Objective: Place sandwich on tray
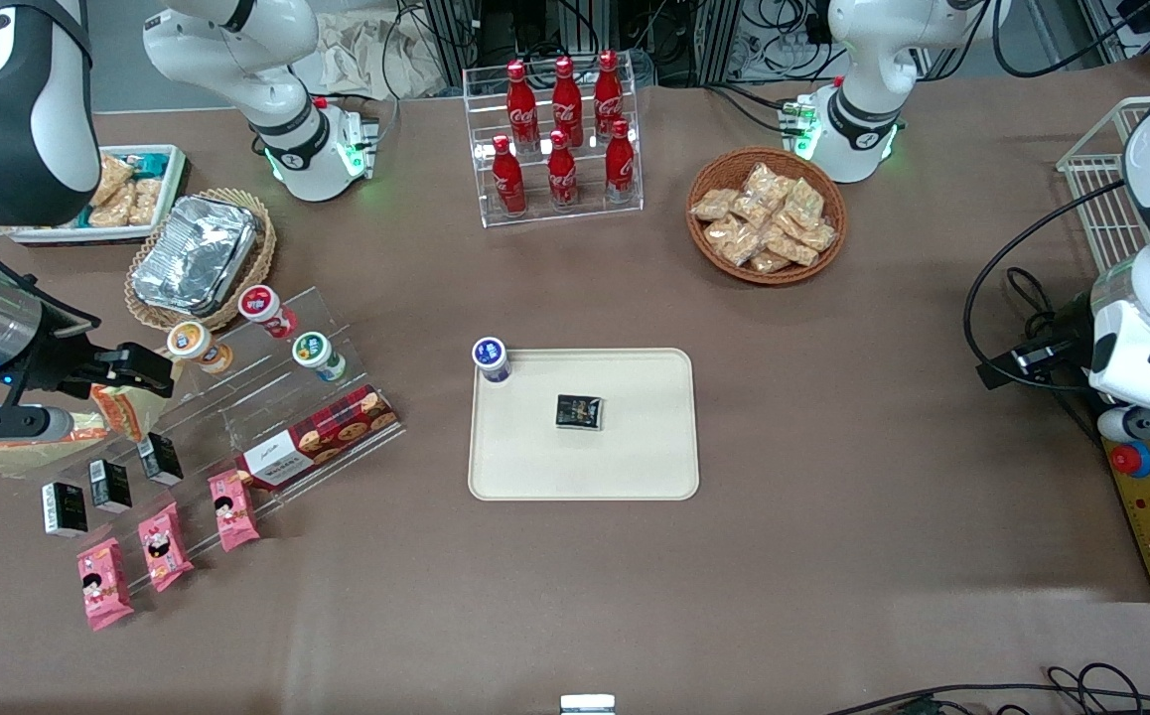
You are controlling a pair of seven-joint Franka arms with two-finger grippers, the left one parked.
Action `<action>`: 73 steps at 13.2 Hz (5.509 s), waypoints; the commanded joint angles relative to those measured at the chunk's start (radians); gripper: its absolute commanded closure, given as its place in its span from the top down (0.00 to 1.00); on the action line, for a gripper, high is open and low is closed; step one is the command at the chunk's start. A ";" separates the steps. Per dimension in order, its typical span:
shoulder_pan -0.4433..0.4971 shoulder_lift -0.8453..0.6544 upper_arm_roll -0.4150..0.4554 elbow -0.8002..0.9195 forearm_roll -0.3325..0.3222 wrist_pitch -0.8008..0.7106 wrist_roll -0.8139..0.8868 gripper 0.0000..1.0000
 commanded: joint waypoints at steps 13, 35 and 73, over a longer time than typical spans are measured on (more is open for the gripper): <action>-0.086 0.021 -0.001 -0.015 0.018 0.013 -0.013 0.98; -0.376 0.122 0.004 -0.001 0.024 -0.031 -0.274 0.98; -0.582 0.345 -0.049 -0.013 0.351 0.228 0.188 0.78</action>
